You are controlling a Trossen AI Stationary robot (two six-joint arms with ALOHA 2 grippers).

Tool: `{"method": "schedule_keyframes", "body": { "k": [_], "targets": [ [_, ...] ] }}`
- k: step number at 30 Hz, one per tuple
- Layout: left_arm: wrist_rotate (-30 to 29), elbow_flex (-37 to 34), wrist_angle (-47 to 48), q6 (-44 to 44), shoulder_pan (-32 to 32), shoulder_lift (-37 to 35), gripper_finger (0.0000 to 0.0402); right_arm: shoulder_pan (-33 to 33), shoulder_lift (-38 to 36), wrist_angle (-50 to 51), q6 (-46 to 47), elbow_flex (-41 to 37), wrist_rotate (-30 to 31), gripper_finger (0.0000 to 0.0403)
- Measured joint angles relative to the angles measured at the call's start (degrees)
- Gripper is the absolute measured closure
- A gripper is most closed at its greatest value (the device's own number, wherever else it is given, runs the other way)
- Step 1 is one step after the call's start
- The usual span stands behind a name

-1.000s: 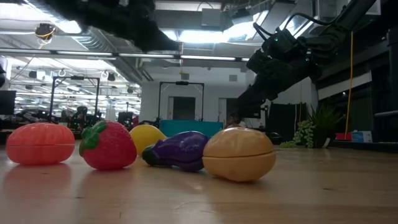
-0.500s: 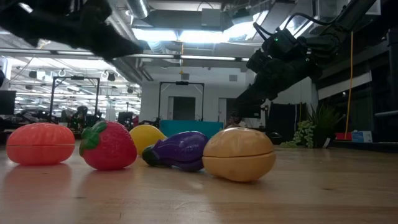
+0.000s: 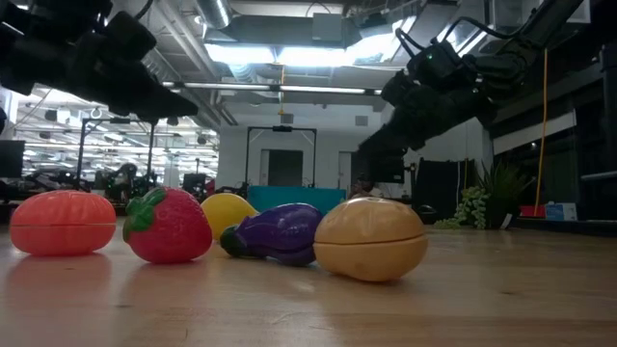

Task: Pick and placing Produce into tupperware
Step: Put the peach into the blue bin

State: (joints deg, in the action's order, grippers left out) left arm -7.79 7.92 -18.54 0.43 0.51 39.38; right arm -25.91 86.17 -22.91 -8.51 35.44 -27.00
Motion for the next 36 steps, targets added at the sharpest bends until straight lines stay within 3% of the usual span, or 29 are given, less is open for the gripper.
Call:
{"method": "schedule_keyframes", "body": {
  "k": [8, 16, 21, 30, 36],
  "targets": [
    [-4.7, 0.0, 0.0, -1.7, 0.1, 0.0, 0.0339, 0.0, 0.0, -0.1, 0.8, 0.0, 0.0, 0.022],
    [-10.3, 0.0, 0.2, -6.3, 0.1, 0.0, 0.0238, 0.0, 0.0, -0.1, 0.8, 0.0, 0.0, 0.022],
    [-10.5, 4.6, 11.6, -9.4, 0.1, 0.1, 0.0194, 0.0, 0.0, -0.1, 0.8, 0.0, 0.0, 0.022],
    [-8.4, 16.1, 30.0, -9.4, 0.1, 7.1, 0.0191, 0.0, 0.0, 0.0, 0.8, 0.0, 0.0, 0.022],
    [-3.8, 21.2, 34.9, -12.3, -0.4, 15.4, 0.0192, 0.0, 0.0, 0.1, 0.8, 0.0, 0.0, 0.022]
  ]
}}
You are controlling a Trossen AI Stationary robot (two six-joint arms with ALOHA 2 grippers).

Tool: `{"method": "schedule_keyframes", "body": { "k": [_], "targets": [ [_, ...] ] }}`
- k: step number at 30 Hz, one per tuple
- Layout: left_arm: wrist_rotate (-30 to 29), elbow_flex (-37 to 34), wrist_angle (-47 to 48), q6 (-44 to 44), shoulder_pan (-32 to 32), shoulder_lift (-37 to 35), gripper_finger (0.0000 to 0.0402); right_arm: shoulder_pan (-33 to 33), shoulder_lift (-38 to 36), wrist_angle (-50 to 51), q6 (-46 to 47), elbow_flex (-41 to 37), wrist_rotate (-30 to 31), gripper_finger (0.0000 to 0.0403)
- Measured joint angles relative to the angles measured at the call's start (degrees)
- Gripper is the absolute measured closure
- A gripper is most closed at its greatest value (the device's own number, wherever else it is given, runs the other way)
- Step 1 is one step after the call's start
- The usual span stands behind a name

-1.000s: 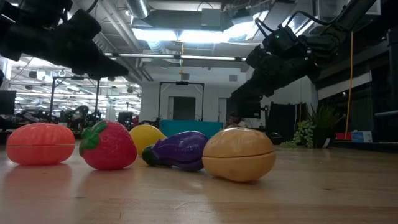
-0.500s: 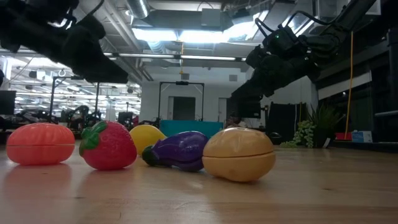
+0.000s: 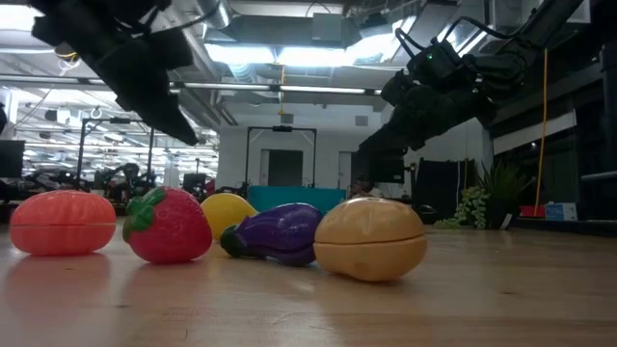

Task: Pick and placing Produce into tupperware
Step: Put the peach into the blue bin

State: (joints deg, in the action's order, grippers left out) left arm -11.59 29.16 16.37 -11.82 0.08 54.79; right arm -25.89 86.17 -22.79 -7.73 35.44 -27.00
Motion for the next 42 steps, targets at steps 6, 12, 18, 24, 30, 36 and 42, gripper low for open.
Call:
{"method": "schedule_keyframes", "body": {
  "k": [6, 12, 18, 24, 30, 36, 42],
  "targets": [
    [2.3, 5.2, 6.7, -1.6, -2.7, 7.7, 0.0192, 0.0, 0.0, 0.1, 0.0, 0.0, 0.0, 0.022],
    [2.3, 8.7, 12.3, -1.7, -4.8, 13.4, 0.0192, 0.0, 0.0, 0.7, 0.0, 0.0, 0.0, 0.022],
    [0.7, 9.4, 12.1, -1.6, -5.6, 17.2, 0.0192, 0.0, 0.0, 0.9, 0.0, 0.0, -0.1, 0.022],
    [0.6, 9.4, 12.0, -1.3, -5.6, 21.4, 0.0192, 0.0, 0.0, 0.9, 0.0, 0.0, -0.1, 0.022],
    [-0.9, 9.4, 11.3, -1.1, -5.5, 24.6, 0.0192, 0.0, 0.0, 1.0, 0.0, 0.0, -0.1, 0.022],
    [-1.4, 9.4, 10.9, -1.1, -5.5, 25.5, 0.0192, 1.1, 0.0, 1.0, -0.1, 0.0, -0.1, 0.022],
    [-1.4, 9.4, 8.5, 0.7, -5.5, 25.5, 0.0192, 2.5, 0.0, 1.0, -1.0, 0.0, -0.1, 0.022]
  ]
}}
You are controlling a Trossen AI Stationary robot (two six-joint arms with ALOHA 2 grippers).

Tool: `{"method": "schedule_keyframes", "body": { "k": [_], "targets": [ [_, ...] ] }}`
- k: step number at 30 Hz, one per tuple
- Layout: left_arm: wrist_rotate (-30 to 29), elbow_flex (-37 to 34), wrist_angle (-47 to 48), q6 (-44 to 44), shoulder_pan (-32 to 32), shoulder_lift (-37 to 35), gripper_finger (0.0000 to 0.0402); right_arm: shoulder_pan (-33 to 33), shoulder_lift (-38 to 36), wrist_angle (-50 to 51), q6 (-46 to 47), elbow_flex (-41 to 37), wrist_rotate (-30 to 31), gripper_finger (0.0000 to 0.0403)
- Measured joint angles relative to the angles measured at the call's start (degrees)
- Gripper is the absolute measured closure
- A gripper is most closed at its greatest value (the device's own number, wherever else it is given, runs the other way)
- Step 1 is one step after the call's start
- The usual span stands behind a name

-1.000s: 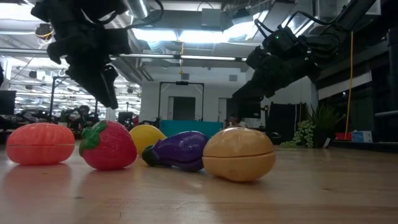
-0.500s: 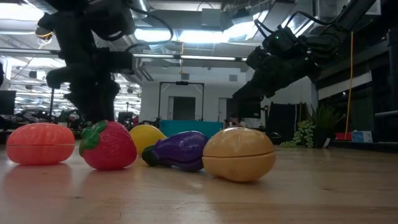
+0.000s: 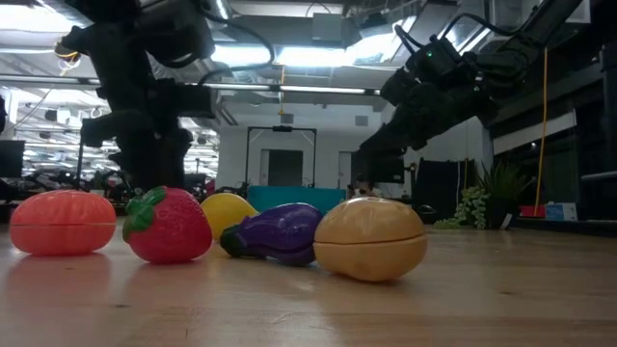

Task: Pick and placing Produce into tupperware
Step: Put the peach into the blue bin

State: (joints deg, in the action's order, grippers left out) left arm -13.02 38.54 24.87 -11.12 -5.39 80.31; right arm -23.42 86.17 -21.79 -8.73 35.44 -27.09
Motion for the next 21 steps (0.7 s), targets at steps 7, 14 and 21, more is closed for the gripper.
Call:
{"method": "schedule_keyframes", "body": {
  "k": [7, 14, 21],
  "targets": [
    [0.0, 0.0, -1.0, 1.2, 1.2, 0.0, 0.0192, 0.8, 0.0, -0.1, -0.6, 0.0, 0.0, 0.022],
    [0.3, 0.0, -1.1, 2.8, 2.8, 1.8, 0.0192, 0.8, 0.0, -0.1, -0.5, 0.0, 0.0, 0.022],
    [0.5, -0.1, -1.6, 4.2, 2.9, 5.9, 0.0192, 0.7, 0.0, -0.1, -0.5, 0.0, 0.1, 0.022]
  ]
}}
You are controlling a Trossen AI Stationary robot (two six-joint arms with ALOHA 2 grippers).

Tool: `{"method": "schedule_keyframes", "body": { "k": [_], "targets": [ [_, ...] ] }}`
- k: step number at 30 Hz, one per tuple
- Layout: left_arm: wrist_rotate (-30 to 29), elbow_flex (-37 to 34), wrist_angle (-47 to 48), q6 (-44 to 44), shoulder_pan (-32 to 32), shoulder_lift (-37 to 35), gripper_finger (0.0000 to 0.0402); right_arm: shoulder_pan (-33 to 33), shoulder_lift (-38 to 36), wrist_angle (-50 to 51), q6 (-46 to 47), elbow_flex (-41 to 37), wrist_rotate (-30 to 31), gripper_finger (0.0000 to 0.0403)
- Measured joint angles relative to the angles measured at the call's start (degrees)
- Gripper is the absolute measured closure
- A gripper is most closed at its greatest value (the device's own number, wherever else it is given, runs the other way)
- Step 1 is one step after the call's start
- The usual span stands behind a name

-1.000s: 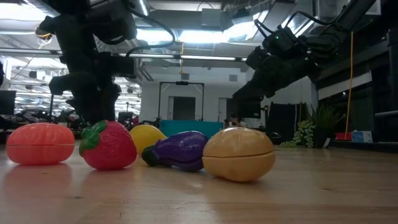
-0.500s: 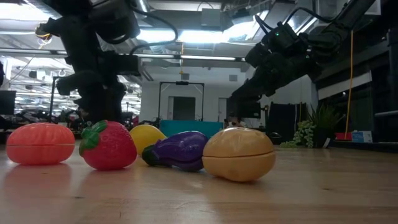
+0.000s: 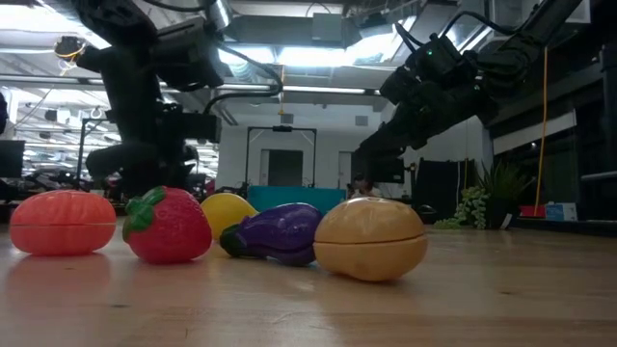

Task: Pick and placing Produce into tupperware
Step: Put the peach into the blue bin

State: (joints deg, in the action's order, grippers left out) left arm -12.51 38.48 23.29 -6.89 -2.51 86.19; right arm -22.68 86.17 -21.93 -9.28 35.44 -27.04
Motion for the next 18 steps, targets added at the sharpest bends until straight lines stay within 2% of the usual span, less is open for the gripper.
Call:
{"method": "schedule_keyframes", "body": {
  "k": [18],
  "targets": [
    [0.0, 0.0, -3.7, 0.1, 0.2, 0.4, 0.0192, 0.0, 0.0, 0.0, 0.0, 0.0, 0.0, 0.022]
  ]
}}
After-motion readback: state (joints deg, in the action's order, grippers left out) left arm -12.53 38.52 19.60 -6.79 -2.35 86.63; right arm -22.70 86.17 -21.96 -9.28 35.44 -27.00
